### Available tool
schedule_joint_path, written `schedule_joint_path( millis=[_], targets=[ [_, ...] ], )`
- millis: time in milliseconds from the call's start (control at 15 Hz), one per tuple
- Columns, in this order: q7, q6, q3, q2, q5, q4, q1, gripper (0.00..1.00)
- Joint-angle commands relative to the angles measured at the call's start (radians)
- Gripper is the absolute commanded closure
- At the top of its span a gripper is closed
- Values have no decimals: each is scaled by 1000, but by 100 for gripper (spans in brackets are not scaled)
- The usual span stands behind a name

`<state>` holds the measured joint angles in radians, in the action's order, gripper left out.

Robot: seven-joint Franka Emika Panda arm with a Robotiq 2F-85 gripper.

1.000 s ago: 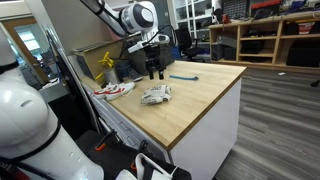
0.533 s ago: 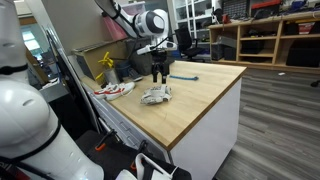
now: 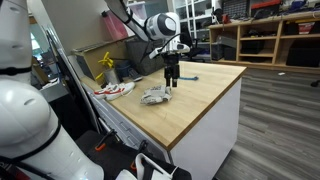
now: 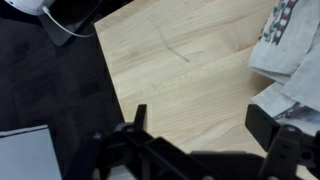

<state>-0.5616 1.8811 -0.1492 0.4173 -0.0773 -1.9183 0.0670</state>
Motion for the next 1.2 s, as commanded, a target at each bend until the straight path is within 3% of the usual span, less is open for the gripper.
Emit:
schedule_joint_path(
  millis=[0,733,1133],
  targets=[
    [-176,-10,-47,16,-63,16,-45,0],
    [-655,-91,-29,42,-131,26,-132,0],
    [-794,-82,0,68,-130,18,-160,0]
  ],
)
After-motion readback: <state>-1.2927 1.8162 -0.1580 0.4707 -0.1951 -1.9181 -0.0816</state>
